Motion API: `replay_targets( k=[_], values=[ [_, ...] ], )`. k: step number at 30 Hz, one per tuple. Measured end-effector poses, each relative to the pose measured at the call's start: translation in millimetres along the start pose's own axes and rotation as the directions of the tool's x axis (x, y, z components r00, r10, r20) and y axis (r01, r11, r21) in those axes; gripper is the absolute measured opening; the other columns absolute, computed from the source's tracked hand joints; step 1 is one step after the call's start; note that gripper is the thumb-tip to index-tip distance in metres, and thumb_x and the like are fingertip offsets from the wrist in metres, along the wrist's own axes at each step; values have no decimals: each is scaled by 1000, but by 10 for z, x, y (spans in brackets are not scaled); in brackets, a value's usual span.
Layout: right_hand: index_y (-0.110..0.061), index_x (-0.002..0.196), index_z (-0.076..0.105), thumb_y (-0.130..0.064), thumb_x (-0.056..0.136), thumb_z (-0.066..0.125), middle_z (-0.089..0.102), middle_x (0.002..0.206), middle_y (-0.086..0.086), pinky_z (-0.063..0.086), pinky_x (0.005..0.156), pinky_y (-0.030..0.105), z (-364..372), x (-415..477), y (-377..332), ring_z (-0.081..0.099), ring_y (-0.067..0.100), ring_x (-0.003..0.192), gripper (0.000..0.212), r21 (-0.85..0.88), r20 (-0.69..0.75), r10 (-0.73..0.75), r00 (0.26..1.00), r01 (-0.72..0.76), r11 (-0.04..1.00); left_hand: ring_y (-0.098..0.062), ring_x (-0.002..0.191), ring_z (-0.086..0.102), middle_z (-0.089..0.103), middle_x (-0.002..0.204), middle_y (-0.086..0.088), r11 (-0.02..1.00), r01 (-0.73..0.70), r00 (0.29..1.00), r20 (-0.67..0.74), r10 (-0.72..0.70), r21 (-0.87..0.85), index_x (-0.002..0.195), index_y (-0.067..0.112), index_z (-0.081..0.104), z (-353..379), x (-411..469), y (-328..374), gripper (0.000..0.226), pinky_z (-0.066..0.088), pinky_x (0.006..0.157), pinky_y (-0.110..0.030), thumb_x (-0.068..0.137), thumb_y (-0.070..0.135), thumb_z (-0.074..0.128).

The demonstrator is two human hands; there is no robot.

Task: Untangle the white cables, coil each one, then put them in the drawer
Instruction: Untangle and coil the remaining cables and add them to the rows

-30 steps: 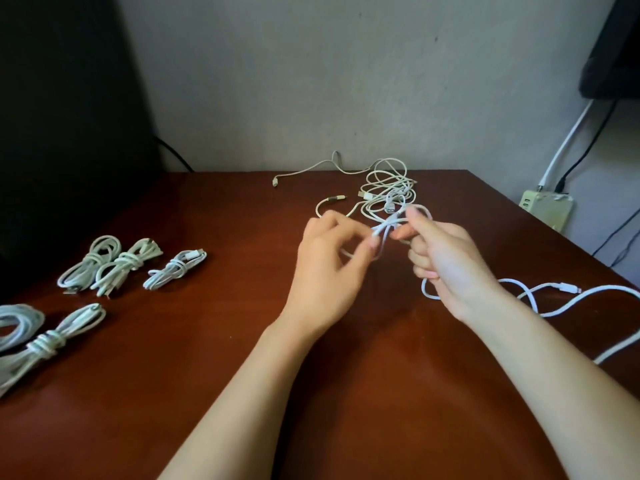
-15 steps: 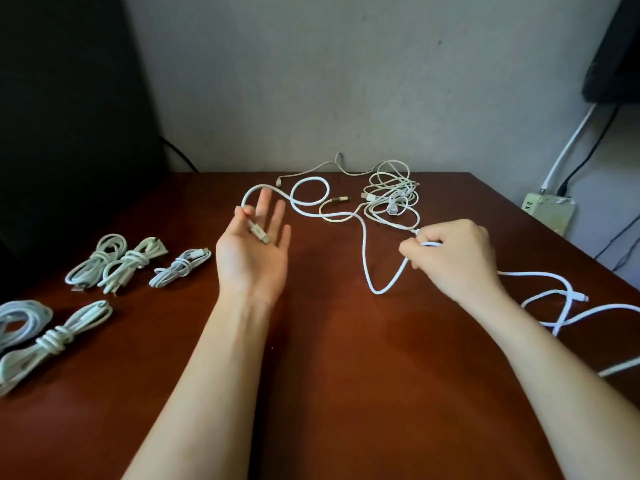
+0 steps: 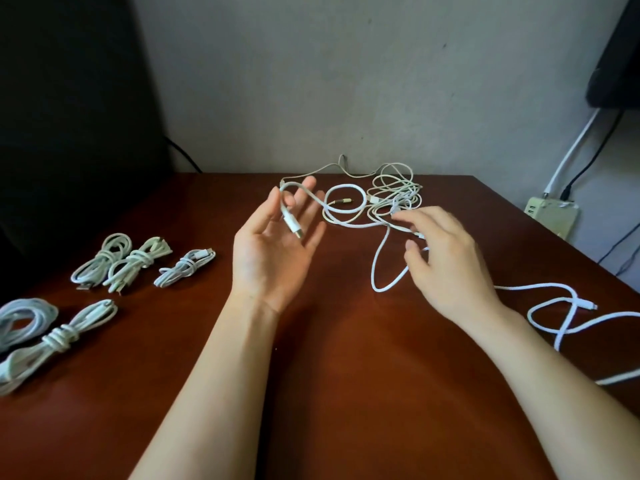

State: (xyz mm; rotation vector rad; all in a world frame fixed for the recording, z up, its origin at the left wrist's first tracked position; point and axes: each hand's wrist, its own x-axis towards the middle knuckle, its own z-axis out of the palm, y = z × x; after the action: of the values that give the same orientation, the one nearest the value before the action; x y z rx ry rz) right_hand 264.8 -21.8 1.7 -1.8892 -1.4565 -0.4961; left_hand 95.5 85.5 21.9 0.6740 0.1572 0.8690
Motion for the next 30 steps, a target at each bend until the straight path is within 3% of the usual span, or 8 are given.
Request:
replay_targets(
  k=[5, 9, 11, 15, 18, 23, 26, 30],
  values=[
    [-14, 110, 64, -28, 88, 44, 63, 109, -2, 29, 82, 11, 59, -71, -194, 48, 10, 102, 33, 125, 16, -91, 996, 88, 988, -21, 123, 56, 64, 123, -6, 999, 23, 999, 36, -25, 45, 62, 20, 63, 22, 15, -52, 24, 30, 113, -45, 81, 31, 53],
    [-14, 107, 64, -39, 88, 45, 63, 107, -2, 28, 90, 19, 134, -73, -153, 43, 12, 106, 37, 39, -29, -113, 993, 114, 993, -27, 118, 60, 63, 122, -9, 999, 22, 999, 37, -21, -34, 71, 18, 53, -13, 35, -61, 19, 33, 112, -46, 83, 32, 52],
    [-14, 105, 65, -41, 89, 43, 59, 103, -8, 26, 89, 15, 137, -57, -105, 43, 10, 106, 38, 47, -13, -96, 995, 97, 994, -28, 114, 62, 65, 119, -9, 998, 25, 999, 46, -22, -63, 71, 18, 53, -19, 36, -64, 21, 36, 109, -45, 86, 32, 50],
    [-14, 83, 65, -37, 90, 51, 44, 71, -16, 30, 70, 3, 90, -47, -104, 41, 4, 73, 28, 190, -26, -59, 998, 63, 980, -25, 101, 67, 68, 110, -8, 994, 27, 998, 66, -20, -104, 76, 17, 55, -25, 45, -61, 21, 43, 102, -43, 88, 33, 47],
    [-14, 74, 67, -38, 87, 56, 32, 63, -14, 27, 66, 6, 61, -50, -162, 31, 3, 70, 29, 146, -157, -84, 984, 107, 984, -25, 89, 69, 69, 104, -9, 985, -10, 999, 40, 17, -171, 79, 14, 56, -50, 64, -51, 20, 51, 92, -43, 86, 31, 47],
    [-10, 63, 68, -35, 80, 65, 33, 65, -10, 24, 66, 23, 0, 1, -121, 26, 1, 73, 30, 31, -337, -160, 928, 181, 983, -27, 81, 65, 67, 103, -13, 945, -71, 997, -56, 56, -318, 78, 10, 58, -67, 57, -10, 22, 56, 73, -42, 87, 28, 49],
    [-11, 58, 67, -32, 76, 65, 30, 64, -11, 18, 67, 20, -3, 9, -101, 23, 1, 73, 28, -29, -332, -210, 919, 213, 977, -27, 84, 64, 65, 104, -12, 942, -127, 986, -144, 85, -311, 80, 11, 59, -72, 69, -3, 32, 57, 72, -41, 98, 34, 44],
    [-12, 52, 64, -29, 73, 66, 31, 60, -11, 19, 69, 23, 25, -7, -121, 28, 8, 69, 26, -25, -201, -336, 920, 338, 941, -23, 92, 61, 58, 109, -7, 937, -229, 949, -274, 154, -265, 85, 16, 62, -99, 112, 41, 33, 58, 74, -38, 100, 39, 42]
  ],
)
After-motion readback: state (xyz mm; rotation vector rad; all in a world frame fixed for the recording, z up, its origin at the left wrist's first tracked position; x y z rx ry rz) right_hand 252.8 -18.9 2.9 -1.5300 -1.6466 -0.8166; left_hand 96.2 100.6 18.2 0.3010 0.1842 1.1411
